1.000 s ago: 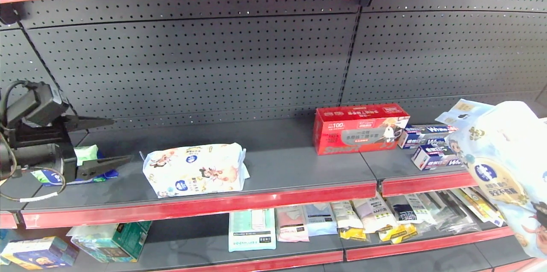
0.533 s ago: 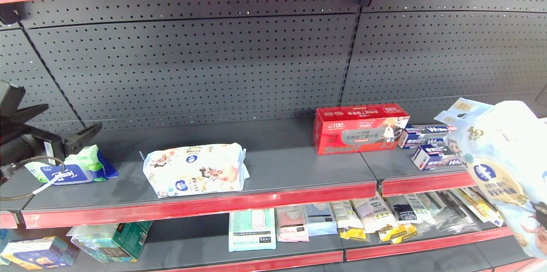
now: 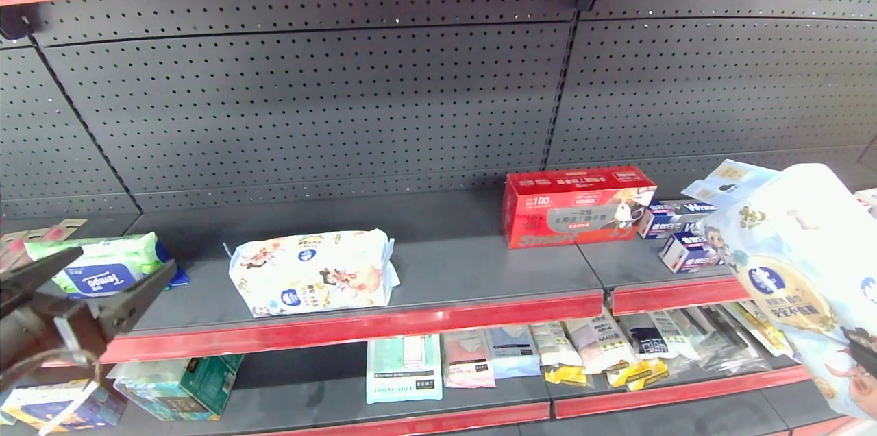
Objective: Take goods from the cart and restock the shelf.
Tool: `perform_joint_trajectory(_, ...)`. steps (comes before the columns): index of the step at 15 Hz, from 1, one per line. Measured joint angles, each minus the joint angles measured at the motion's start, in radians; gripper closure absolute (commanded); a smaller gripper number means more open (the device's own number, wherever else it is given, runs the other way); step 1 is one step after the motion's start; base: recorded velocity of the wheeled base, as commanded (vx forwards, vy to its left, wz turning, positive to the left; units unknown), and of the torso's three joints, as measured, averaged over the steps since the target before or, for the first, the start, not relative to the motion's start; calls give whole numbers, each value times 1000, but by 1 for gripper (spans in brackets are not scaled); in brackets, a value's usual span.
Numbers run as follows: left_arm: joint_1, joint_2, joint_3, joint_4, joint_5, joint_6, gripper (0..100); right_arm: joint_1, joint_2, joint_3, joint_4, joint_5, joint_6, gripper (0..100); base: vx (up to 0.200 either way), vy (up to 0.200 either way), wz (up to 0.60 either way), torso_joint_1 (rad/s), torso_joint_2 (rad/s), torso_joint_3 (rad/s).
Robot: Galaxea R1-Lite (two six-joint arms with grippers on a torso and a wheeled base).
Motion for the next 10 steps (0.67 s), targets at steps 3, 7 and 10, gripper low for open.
perform_joint_trajectory(3, -60, -310, -20, 475, -16, -10, 0, 0, 0, 4, 1, 0, 1, 100, 0, 0, 0, 0, 0, 0)
perform_joint_trajectory(7, -75, -587, -10, 644, 184, -62, 0, 0, -3, 25, -5, 0, 2, 100, 0, 0, 0, 0, 0, 0)
perform_joint_trajectory(10, -88, -710, 5, 689, 52, -64, 0, 0, -4, 34, -6, 1, 8, 100, 0, 0, 0, 0, 0, 0)
